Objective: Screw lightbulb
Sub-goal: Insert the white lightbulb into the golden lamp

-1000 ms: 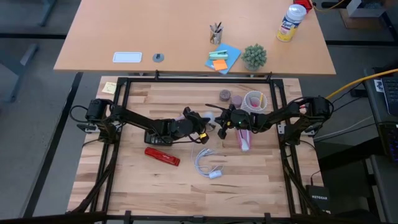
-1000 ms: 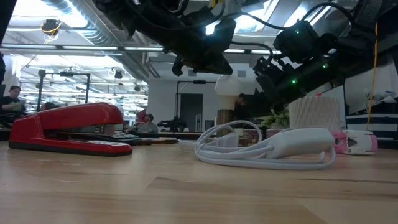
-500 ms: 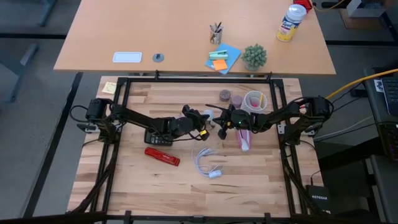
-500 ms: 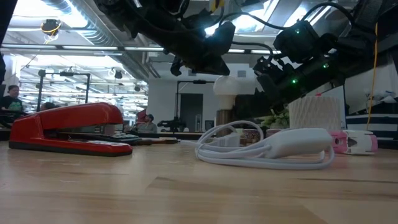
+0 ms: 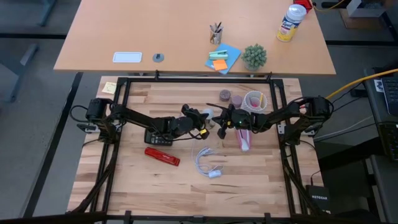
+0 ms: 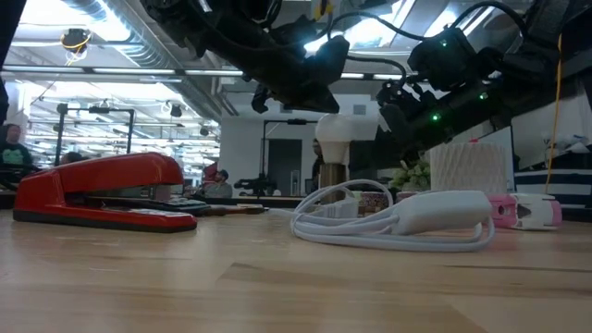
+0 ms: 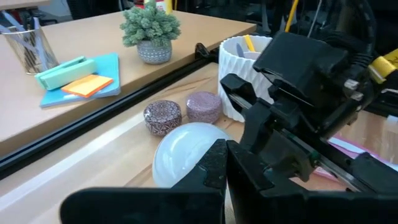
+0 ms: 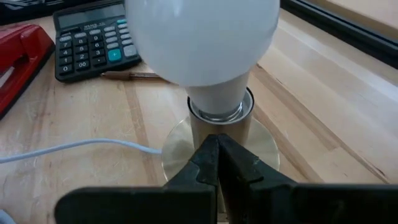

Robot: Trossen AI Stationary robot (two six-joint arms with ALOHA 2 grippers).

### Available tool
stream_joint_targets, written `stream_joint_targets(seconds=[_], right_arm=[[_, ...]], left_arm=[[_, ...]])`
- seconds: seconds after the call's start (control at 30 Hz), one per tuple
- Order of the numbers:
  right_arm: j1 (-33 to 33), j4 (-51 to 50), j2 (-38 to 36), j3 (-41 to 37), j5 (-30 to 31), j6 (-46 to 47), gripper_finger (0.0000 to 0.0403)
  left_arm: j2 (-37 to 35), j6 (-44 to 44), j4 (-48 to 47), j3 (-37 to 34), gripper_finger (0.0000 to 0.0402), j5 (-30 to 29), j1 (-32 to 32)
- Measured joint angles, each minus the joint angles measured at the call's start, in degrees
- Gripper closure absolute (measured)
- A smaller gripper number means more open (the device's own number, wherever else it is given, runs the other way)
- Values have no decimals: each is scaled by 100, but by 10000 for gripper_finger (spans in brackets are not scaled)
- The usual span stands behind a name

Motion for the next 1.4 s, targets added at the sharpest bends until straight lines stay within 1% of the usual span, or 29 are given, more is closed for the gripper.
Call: stream_joint_targets(seconds=[0.3,0.43,0.6,0.77,0.97,1.17,1.3,1.4], right_arm=[[0,12,0,0,3,0,395],[0,111,0,0,3,0,395],[0,113,-155,0,6,-79,395],[0,110,-493,0,338,-142,395],[0,169,-899,0,515,-409,395],[-4,737,-914,14,511,-716,395],[-7,607,-911,244,510,-1069,395],[-13,265,-890,507,510,-1443,395]], left_arm=[[0,-1,-4,0,400,-170,20],[0,-158,-8,0,400,-178,76],[0,-188,-15,0,400,-180,111],[0,-197,-17,0,400,-180,111],[0,-197,-27,0,400,-180,111],[0,-197,-38,0,400,-180,111],[0,-197,-46,0,400,-180,111],[0,-197,-46,0,400,-178,111]])
